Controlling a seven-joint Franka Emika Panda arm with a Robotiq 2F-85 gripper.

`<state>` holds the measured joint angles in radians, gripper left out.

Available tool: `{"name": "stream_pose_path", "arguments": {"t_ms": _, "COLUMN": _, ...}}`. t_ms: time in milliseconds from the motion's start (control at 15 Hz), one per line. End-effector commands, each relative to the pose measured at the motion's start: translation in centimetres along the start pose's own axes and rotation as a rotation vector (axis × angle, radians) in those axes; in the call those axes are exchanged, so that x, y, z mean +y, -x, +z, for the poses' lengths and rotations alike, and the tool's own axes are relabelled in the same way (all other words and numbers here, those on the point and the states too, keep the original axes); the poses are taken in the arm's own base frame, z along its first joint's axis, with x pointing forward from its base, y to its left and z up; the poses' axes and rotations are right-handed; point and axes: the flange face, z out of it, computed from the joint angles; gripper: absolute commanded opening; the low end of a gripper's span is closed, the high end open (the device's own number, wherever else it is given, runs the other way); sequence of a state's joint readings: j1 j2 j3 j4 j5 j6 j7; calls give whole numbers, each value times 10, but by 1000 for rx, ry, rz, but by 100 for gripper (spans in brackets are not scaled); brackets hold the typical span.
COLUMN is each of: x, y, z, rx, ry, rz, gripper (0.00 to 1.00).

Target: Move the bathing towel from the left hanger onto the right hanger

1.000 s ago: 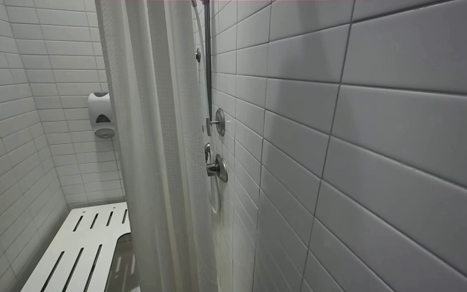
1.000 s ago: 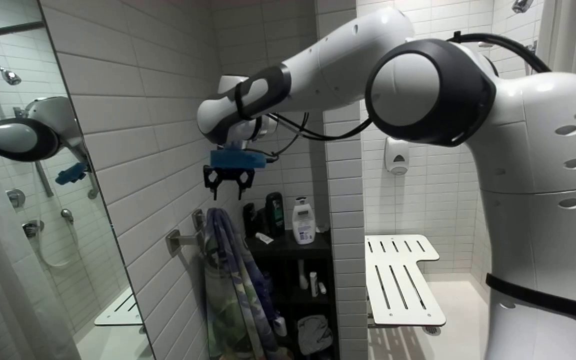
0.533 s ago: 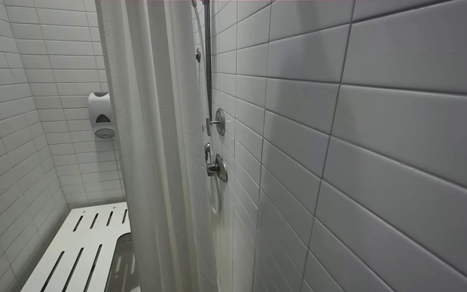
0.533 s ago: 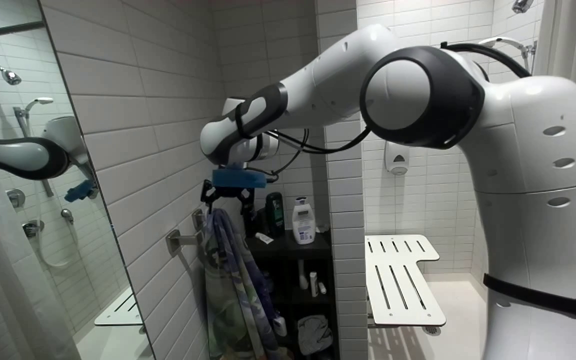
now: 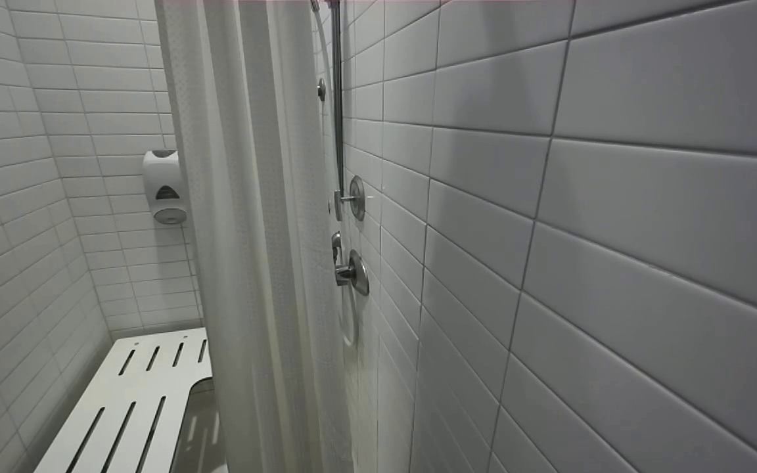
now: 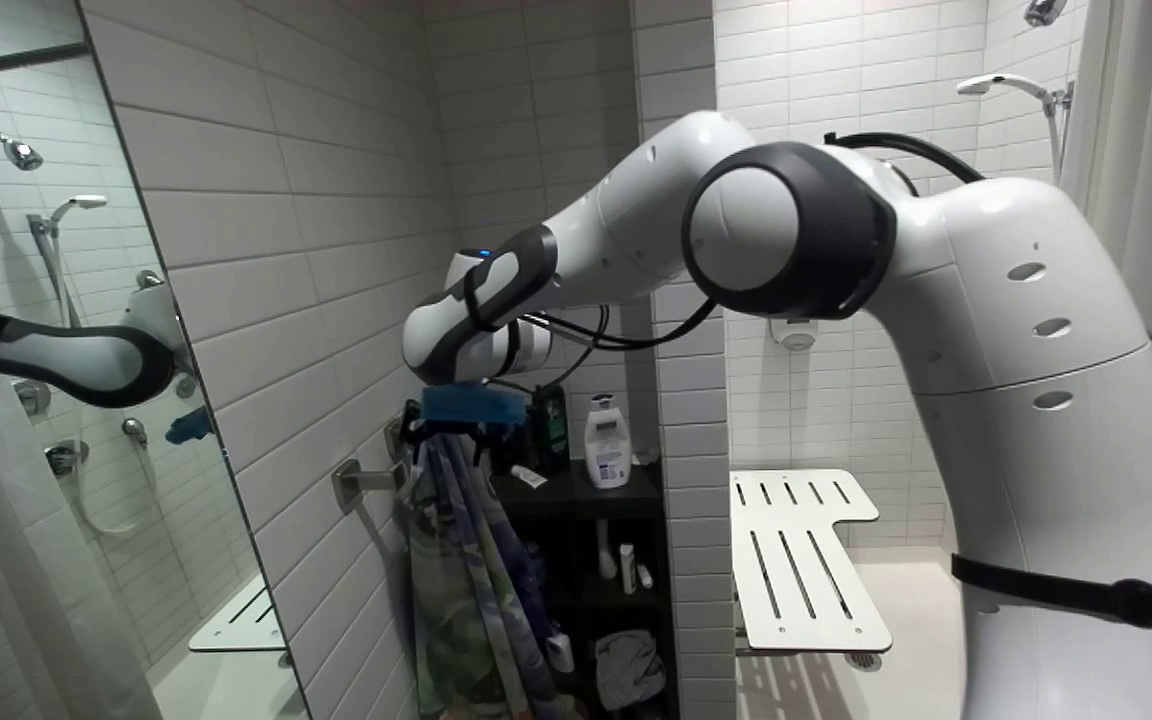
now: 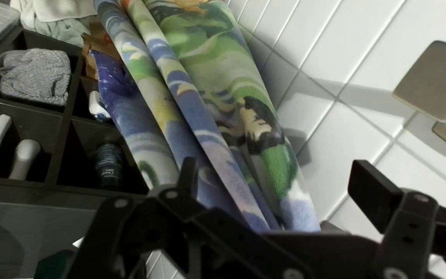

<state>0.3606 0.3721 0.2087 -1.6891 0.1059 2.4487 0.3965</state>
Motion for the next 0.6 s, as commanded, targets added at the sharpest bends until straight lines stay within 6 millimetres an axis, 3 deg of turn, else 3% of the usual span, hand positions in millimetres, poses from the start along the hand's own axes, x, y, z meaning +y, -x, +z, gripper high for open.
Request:
{"name": "stream_pose_path", "arguments": {"t_ms": 0, "x": -2, "y": -3, "z": 15, "rx": 17, "ry": -48, "rz": 26, "gripper": 100}}
{"name": "stream_pose_path", "arguments": {"t_ms": 533, "x": -4, "y": -5, "z": 50, "rx": 65, "ry": -95, "rz": 84, "gripper": 100}}
